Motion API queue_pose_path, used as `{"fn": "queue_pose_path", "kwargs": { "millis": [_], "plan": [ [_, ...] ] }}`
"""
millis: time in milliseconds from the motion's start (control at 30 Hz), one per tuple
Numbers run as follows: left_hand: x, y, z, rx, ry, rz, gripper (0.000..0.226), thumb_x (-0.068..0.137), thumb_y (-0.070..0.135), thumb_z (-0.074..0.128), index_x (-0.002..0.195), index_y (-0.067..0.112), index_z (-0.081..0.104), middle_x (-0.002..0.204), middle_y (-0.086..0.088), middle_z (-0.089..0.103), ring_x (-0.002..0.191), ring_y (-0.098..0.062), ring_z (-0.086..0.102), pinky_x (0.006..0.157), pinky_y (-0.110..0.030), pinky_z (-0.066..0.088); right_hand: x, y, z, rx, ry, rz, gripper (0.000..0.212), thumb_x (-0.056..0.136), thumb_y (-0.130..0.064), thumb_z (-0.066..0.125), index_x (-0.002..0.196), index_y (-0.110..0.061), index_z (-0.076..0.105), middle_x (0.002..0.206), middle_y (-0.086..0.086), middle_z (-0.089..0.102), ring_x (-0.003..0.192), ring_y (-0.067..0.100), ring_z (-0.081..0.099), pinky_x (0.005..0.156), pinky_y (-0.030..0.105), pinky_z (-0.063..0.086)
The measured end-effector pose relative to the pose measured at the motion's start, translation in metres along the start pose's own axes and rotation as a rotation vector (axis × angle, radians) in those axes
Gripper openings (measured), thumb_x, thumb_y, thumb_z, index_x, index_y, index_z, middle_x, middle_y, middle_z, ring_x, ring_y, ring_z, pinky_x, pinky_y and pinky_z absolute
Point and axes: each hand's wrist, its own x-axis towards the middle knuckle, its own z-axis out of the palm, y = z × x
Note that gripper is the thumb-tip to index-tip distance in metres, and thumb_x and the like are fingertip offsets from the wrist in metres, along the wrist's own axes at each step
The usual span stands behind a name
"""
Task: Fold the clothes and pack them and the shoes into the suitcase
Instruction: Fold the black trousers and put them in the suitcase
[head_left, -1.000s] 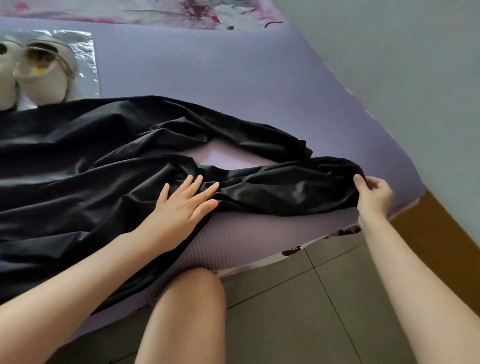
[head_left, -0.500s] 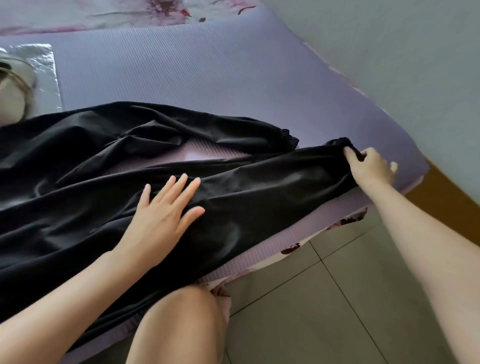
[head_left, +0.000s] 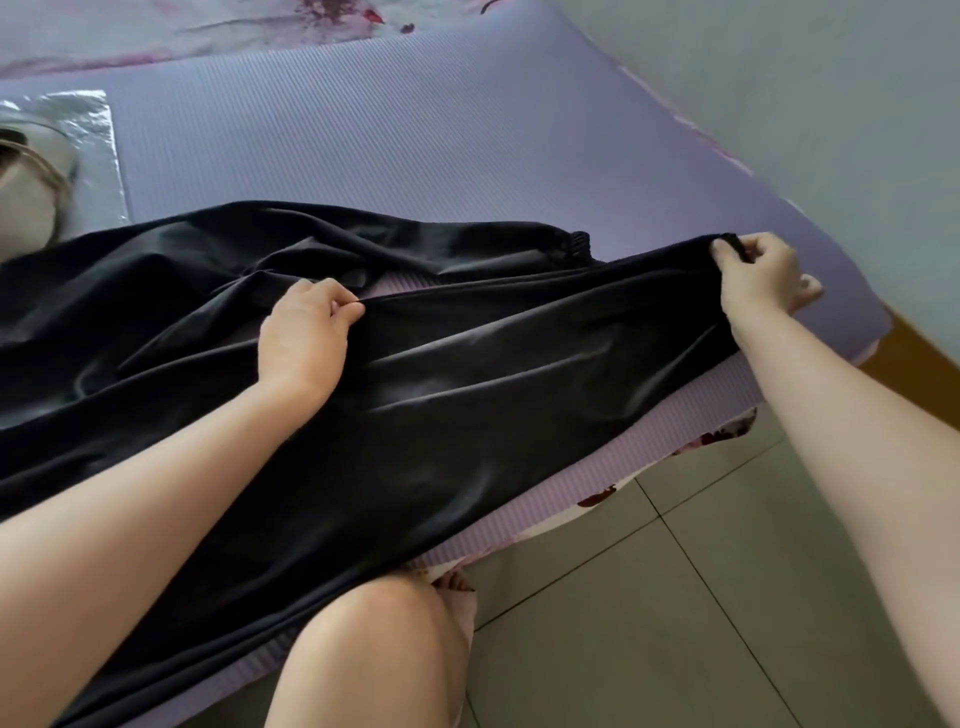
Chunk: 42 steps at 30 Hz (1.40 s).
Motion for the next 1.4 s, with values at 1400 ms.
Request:
{"fn": "queue_pose_path", "kwargs": {
  "millis": [1400],
  "plan": [
    [-0.010, -0.107, -0.067, 0.076, 0.030, -0.002, 0.027, 0.088, 0.025, 0.062, 0.114, 0.018, 0.065, 0.095, -0.002, 0.061, 0.097, -0.022, 0.058, 0.080, -0.035, 0.046, -0.104, -0.183, 0.142, -0.225, -0.297, -0.806, 0.019, 0.090, -0.021, 0.061, 0.107, -0.020, 0.068, 0.110, 0.005, 0.065, 0.112, 0.027, 0.049, 0.106, 0.034, 0.028]
  ]
}}
